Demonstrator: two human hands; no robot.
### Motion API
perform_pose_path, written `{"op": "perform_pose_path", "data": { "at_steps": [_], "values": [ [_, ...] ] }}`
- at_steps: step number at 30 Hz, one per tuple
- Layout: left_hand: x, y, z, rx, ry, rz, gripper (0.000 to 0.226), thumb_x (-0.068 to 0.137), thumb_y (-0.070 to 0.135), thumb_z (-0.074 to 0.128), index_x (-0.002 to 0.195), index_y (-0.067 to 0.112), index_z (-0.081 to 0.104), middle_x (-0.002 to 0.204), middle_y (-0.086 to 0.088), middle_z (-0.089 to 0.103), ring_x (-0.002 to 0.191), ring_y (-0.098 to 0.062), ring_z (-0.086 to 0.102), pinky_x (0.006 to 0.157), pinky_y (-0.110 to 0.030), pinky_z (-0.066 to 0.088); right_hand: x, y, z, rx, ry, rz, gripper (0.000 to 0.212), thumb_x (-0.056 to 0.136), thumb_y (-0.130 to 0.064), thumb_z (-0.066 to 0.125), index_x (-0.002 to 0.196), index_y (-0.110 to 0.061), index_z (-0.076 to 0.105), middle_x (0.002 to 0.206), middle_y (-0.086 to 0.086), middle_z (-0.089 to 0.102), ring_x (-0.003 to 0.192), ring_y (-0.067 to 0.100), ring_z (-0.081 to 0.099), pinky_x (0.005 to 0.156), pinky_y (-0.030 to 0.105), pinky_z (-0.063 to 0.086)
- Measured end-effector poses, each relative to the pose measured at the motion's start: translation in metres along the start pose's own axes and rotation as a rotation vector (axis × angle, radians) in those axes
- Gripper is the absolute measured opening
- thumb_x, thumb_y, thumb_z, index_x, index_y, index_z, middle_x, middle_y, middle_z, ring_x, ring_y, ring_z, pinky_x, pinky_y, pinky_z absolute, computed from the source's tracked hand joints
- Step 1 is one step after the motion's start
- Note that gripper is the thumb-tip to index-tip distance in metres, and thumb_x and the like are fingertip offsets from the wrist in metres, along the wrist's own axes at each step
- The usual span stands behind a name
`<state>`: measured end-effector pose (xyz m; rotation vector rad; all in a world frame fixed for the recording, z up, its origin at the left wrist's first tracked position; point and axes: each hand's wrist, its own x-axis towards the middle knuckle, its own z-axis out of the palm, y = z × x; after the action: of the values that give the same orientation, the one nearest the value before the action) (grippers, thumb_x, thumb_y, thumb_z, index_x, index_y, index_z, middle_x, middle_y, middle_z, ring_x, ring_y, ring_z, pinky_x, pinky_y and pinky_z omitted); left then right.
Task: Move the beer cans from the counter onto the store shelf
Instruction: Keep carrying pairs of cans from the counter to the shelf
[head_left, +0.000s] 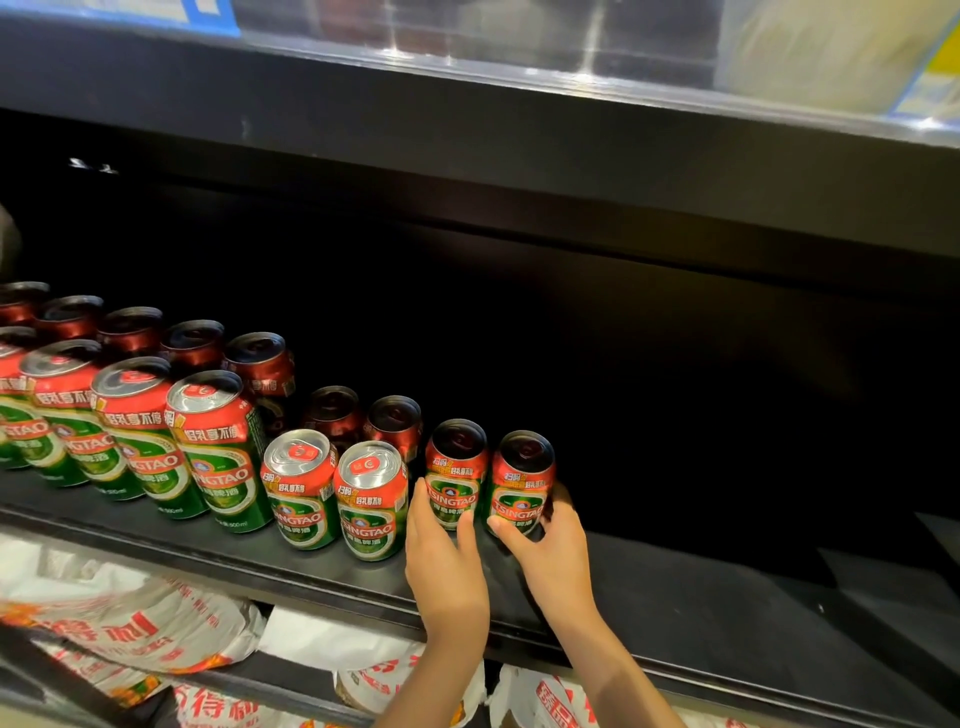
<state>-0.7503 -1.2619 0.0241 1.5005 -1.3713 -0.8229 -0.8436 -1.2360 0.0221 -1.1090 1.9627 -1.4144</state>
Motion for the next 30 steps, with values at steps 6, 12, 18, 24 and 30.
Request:
{"op": "perform_pose_path", "data": {
  "at_steps": [6,12,18,24,30],
  "values": [
    [0.001,0.000,0.003,-0.002,0.006,0.003,0.060,0.092,0.023,0.056,0.145,0.016,0.030,0.147,-0.002,0.039,0.134,-0.019,0.037,0.107,-0.036,0.034,0.004,-0.003,0.000,0.002,-0.003,-0.012,0.053,0.075,-0.020,0.079,0.114,-0.031,0.046,0.107,-0.013,0.059,0.097,0.000,0.057,0.086,0.015,0.045],
    [-0.004,-0.001,0.002,-0.010,-0.020,0.063,0.061,0.094,0.020,0.053,0.148,0.015,0.024,0.150,-0.002,0.032,0.137,-0.017,0.031,0.102,-0.022,0.024,0.004,-0.001,-0.001,-0.017,0.000,0.000,0.054,0.075,-0.024,0.078,0.118,-0.030,0.046,0.109,-0.015,0.056,0.099,0.000,0.055,0.088,0.017,0.044],
    [-0.013,-0.006,-0.003,-0.081,-0.043,0.095,0.066,0.091,0.015,0.057,0.147,0.013,0.023,0.151,-0.004,0.029,0.140,-0.017,0.025,0.109,-0.026,0.023,0.002,-0.004,-0.004,-0.007,-0.020,-0.017,0.055,0.076,-0.021,0.078,0.117,-0.032,0.043,0.110,-0.016,0.055,0.101,-0.001,0.053,0.085,0.010,0.041],
    [-0.019,-0.007,-0.009,-0.097,-0.040,0.125,0.062,0.089,0.006,0.056,0.144,0.017,0.030,0.147,0.002,0.034,0.135,-0.010,0.030,0.106,-0.022,0.025,0.003,0.000,-0.005,-0.014,-0.032,-0.007,0.057,0.078,-0.019,0.076,0.128,-0.023,0.048,0.120,-0.007,0.059,0.112,0.006,0.056,0.091,0.015,0.042],
    [-0.020,-0.005,-0.012,-0.079,-0.084,0.128,0.064,0.092,0.007,0.053,0.148,0.020,0.023,0.154,0.007,0.023,0.140,-0.003,0.019,0.100,0.003,0.012,0.003,0.003,-0.004,-0.041,-0.019,0.006,0.058,0.078,-0.024,0.076,0.129,-0.021,0.049,0.121,-0.008,0.057,0.107,0.002,0.052,0.089,0.013,0.039]
  ]
}}
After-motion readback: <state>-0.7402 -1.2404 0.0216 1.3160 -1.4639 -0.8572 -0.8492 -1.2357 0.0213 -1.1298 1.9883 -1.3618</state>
